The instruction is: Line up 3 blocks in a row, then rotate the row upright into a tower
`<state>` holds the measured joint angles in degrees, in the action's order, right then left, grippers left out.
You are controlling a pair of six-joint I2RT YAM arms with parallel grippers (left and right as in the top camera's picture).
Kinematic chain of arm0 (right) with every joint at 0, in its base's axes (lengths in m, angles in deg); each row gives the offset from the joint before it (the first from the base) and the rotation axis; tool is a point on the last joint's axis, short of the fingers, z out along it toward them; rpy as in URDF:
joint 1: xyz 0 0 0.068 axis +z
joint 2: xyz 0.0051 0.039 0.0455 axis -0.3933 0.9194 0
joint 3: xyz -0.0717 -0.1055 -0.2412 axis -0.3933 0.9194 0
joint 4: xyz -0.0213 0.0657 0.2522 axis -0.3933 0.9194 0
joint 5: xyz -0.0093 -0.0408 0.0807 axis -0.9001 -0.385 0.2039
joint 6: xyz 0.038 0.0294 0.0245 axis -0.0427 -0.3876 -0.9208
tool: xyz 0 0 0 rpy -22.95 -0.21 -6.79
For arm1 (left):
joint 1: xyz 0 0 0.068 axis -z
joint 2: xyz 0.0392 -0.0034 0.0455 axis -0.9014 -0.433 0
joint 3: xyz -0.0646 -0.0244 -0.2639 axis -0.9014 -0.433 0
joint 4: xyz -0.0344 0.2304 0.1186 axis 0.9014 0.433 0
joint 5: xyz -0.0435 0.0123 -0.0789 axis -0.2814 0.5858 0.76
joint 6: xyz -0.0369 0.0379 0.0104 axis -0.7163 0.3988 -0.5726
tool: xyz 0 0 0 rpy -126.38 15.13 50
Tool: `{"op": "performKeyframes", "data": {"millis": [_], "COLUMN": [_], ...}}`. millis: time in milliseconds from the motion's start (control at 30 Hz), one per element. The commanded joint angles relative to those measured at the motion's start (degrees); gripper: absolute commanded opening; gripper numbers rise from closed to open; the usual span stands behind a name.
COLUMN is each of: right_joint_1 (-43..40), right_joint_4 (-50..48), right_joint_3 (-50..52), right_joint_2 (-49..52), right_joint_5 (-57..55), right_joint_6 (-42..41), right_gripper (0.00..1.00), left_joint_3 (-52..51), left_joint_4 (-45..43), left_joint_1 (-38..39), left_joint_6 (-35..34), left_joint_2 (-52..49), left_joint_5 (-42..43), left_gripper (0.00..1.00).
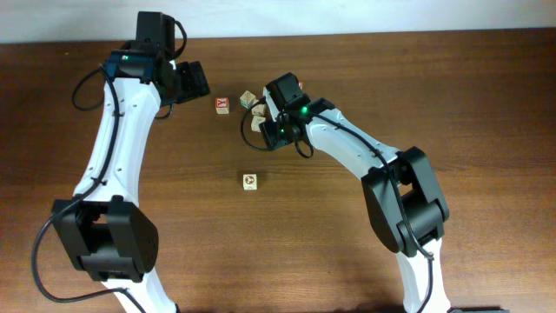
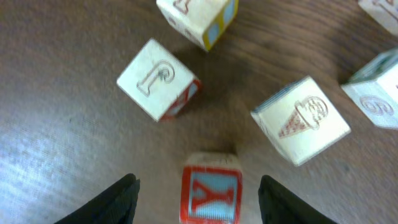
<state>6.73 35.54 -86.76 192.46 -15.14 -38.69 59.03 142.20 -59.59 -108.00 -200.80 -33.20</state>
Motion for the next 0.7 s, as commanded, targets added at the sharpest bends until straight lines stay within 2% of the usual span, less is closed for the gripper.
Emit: {"op": "performKeyframes", "data": {"millis": [0, 67, 133, 200, 267, 333, 367, 467, 567, 667], "right_joint_1": [0.5, 0.5, 0.5, 0.5, 0.5, 0.5, 0.8, 4.2, 9.3, 12.2], "right_joint_4": [-1.6, -1.8, -1.7, -1.5, 0.8, 8.3, 10.8, 17.2, 13.3, 9.8], "right_joint_3": [-1.1, -1.1, -1.1, -1.1, -1.2, -1.2, -1.2, -0.2, 5.3, 7.6], "right_joint_2": [2.3, 2.4, 2.5, 1.8, -2.9, -12.9, -14.5, -12.6, -9.5, -7.3], "right_joint_5": [-2.8, -3.5, -3.5, -3.5, -3.5, -1.5, -0.9, -0.7, -5.5, -8.9], "right_joint_6": [0.2, 0.2, 0.2, -0.2, -2.7, -8.8, -12.0, -23.0, -33.7, -35.9], "right_gripper": [0.6, 0.51, 0.38, 0.31, 0.31, 0.29, 0.27, 0.27, 0.26, 0.26], "left_joint_3": [0.5, 0.5, 0.5, 0.5, 0.5, 0.5, 0.5, 0.5, 0.5, 0.5], "left_joint_4": [0.1, 0.1, 0.1, 0.1, 0.0, 0.0, 0.0, -0.2, -0.5, -0.6], "left_joint_1": [0.0, 0.0, 0.0, 0.0, 0.0, 0.0, 0.0, 0.0, 0.0, 0.0], "left_joint_6": [0.5, 0.5, 0.5, 0.5, 0.5, 0.5, 0.5, 0.5, 0.5, 0.5], "left_joint_2": [0.5, 0.5, 0.5, 0.5, 0.5, 0.5, 0.5, 0.5, 0.5, 0.5], "left_joint_5": [-0.5, -0.5, -0.5, -0.5, -0.5, -0.5, -0.5, -0.5, -0.5, -0.5], "left_gripper": [0.97, 0.97, 0.98, 0.99, 0.99, 0.99, 0.99, 0.99, 0.99, 0.99]}}
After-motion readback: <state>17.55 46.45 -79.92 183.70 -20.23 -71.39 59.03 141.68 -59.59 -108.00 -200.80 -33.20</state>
